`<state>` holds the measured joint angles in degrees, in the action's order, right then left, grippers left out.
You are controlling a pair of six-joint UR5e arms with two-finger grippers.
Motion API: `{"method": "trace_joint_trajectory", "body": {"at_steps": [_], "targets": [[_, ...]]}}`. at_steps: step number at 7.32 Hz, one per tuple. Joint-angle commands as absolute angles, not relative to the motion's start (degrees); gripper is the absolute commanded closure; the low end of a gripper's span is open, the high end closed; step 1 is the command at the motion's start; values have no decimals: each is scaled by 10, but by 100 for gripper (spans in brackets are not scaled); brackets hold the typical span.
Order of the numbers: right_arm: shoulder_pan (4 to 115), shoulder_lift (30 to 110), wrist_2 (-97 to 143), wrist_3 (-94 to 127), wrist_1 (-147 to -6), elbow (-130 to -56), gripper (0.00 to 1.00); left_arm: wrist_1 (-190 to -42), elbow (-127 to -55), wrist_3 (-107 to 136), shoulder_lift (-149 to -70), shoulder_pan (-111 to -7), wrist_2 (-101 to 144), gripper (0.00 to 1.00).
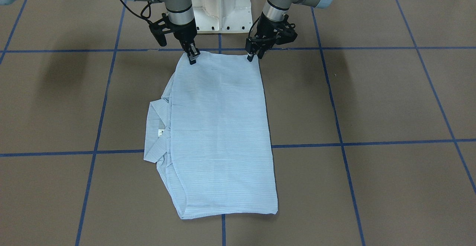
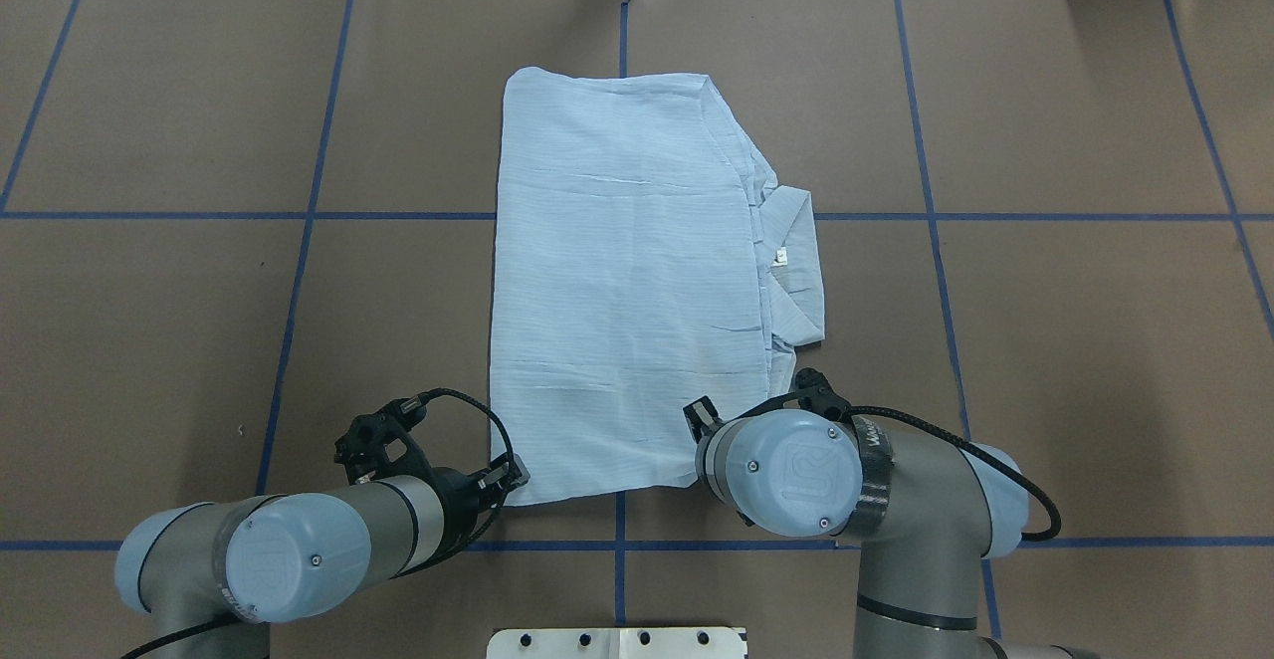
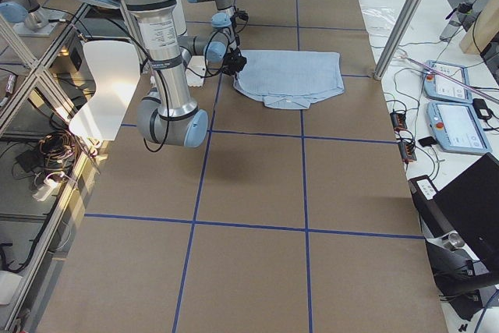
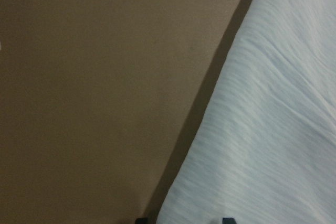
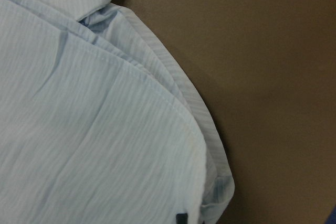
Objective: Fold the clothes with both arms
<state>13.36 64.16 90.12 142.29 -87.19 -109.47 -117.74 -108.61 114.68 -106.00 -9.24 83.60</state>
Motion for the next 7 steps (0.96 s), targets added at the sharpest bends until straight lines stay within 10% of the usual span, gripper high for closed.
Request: {"method": "trace_joint_trajectory", "body": {"at_steps": [1,2,3,7], "targets": [[134,642,902,1423,-872,-1095,100,-1177,-1084,1147,-1061,-91,837,43],[134,641,902,1423,-872,-1095,100,-1177,-1085,1152,-1062,-91,837,54],[134,642,902,1423,-872,-1095,100,-1177,-1085,1156,-1063,-91,836,92],[135,642,901,1425,-872,-1113,100,-1112,-1160,1156,-1078,-93,842,100]]}}
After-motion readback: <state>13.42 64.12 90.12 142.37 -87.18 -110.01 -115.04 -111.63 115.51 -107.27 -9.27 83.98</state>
